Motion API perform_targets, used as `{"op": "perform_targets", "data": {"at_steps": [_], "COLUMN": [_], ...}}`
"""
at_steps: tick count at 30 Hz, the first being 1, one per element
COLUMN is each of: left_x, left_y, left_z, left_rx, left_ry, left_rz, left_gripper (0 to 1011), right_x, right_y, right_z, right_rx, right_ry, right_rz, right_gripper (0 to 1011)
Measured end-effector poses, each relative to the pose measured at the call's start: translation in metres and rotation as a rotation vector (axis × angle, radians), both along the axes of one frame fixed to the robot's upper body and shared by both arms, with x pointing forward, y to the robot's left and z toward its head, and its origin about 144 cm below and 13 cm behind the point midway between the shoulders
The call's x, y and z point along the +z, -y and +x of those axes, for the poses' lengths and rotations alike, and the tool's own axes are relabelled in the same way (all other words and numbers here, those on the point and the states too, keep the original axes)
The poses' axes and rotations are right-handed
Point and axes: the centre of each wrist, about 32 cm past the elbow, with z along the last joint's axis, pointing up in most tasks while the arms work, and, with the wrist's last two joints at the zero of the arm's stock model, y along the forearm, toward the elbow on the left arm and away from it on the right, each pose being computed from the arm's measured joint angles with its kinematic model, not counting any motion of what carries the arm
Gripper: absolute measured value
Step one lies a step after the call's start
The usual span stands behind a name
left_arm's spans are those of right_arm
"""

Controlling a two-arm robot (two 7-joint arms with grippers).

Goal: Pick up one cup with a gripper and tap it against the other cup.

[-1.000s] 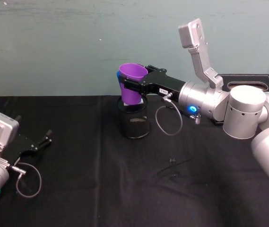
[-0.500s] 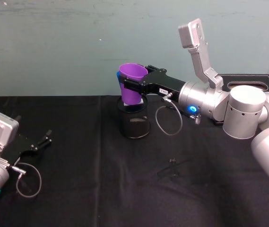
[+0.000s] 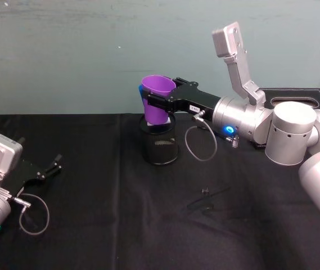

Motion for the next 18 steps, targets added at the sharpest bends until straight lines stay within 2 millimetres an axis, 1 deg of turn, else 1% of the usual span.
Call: {"op": "perform_targets", "data": {"at_steps": [18], "left_x": [0.0000], "left_y": [0.0000], "left_z": [0.0000], "left_rx": [0.000], "left_ry": [0.000], "left_rz": [0.000], "left_gripper": [1000], "right_x": [0.0000], "right_y": [0.0000], "right_z": [0.0000], "right_rx": [0.000], "right_ry": [0.000], "right_rz": [0.000], "right_gripper": [733]}}
